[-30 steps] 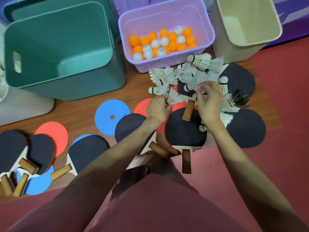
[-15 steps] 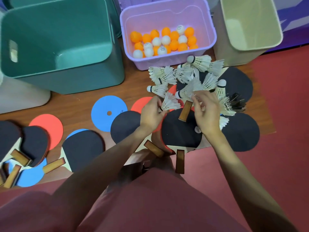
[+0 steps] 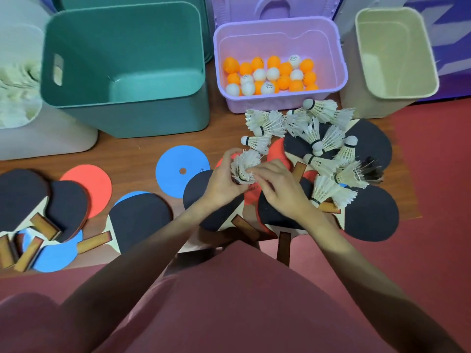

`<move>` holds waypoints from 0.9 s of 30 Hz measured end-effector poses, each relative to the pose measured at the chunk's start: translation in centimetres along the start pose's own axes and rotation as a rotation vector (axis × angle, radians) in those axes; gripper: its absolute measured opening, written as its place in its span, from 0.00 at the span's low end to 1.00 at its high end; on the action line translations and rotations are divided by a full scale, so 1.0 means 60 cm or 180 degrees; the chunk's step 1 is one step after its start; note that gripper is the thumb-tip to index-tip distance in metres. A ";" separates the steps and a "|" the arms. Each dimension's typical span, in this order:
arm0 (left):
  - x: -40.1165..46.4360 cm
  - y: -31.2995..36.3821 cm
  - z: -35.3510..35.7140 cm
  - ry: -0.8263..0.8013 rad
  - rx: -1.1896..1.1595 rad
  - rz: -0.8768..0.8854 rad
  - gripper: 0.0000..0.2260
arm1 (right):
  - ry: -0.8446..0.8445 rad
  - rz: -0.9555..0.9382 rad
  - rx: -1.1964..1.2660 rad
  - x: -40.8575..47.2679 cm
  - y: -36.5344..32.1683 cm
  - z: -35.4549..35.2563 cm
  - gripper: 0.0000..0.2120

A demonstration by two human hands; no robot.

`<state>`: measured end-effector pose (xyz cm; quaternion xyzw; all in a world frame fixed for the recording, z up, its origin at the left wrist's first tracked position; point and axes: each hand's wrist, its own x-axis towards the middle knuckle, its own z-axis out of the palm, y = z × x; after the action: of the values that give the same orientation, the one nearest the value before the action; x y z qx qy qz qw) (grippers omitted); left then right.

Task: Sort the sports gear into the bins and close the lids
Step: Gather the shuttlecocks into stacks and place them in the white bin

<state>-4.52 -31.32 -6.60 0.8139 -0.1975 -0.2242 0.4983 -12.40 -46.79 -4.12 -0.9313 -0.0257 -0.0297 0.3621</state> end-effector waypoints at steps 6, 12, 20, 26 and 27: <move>-0.002 -0.021 -0.054 0.0069 -0.0386 -0.0403 0.27 | 0.0836 0.0556 0.0476 0.038 -0.026 0.009 0.11; -0.005 -0.038 -0.106 0.0131 -0.0057 -0.0594 0.27 | 0.0912 0.2387 0.0306 0.112 0.010 0.036 0.07; 0.010 -0.047 -0.138 0.0029 0.0120 -0.0502 0.28 | 0.1018 0.2868 0.0429 0.144 0.024 0.060 0.08; 0.022 -0.064 -0.154 -0.0131 0.0486 -0.0484 0.26 | 0.1378 0.1820 0.0241 0.110 -0.044 0.025 0.04; 0.024 -0.066 -0.156 -0.0140 0.0471 -0.0506 0.26 | 0.1427 0.1539 0.0235 0.106 -0.058 0.018 0.04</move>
<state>2.30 -23.69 -6.64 0.8565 -0.1592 -0.2656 0.4130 -6.26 -43.31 -2.09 -0.8670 0.2754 -0.1462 0.3888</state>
